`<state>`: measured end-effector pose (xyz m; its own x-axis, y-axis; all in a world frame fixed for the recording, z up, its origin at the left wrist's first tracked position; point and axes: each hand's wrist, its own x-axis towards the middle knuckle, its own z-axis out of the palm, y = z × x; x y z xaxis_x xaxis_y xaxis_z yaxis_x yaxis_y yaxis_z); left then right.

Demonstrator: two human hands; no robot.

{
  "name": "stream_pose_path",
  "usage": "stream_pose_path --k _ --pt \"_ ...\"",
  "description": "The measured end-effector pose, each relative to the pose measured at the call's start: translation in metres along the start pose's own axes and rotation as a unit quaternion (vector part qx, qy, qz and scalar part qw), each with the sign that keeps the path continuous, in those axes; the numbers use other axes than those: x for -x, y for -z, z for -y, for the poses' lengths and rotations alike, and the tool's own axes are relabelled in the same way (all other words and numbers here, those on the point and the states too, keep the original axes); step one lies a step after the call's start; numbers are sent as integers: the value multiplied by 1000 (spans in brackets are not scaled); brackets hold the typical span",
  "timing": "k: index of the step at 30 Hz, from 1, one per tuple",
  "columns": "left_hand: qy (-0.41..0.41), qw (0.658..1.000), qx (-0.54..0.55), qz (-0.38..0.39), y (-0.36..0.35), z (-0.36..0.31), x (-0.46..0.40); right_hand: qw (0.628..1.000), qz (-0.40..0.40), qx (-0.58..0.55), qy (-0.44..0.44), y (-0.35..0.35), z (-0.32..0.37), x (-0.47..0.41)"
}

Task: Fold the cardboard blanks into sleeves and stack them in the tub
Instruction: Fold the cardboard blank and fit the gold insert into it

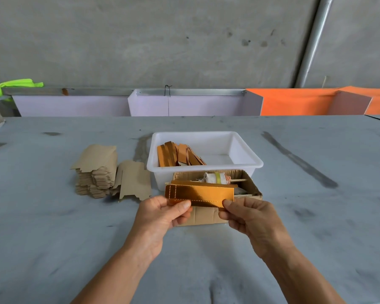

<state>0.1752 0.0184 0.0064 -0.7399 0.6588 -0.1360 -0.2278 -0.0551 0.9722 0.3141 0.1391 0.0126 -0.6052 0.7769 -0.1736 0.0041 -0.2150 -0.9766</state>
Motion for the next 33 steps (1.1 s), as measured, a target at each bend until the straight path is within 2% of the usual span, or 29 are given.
stream_pose_path --k 3,7,13,17,22,26,33 --pt "-6 1000 -13 -16 -2 2 -1 998 -31 15 50 -4 -2 2" --pt "-26 999 -5 -37 -8 1 1 995 -60 -21 83 -9 -8 1" --pt "-65 992 75 -82 -21 5 6 986 -87 -108 96 -19 -17 1" --pt "-92 981 135 -101 -30 11 7 980 -99 -153 81 -22 -23 3" --pt "-134 976 113 -129 -38 23 6 972 -106 -206 35 -32 -30 5" --pt "-131 978 104 -126 -44 30 9 968 -72 -242 7 -42 -33 7" --pt "-121 979 120 -115 -37 30 11 971 -69 -227 -5 -33 -35 9"
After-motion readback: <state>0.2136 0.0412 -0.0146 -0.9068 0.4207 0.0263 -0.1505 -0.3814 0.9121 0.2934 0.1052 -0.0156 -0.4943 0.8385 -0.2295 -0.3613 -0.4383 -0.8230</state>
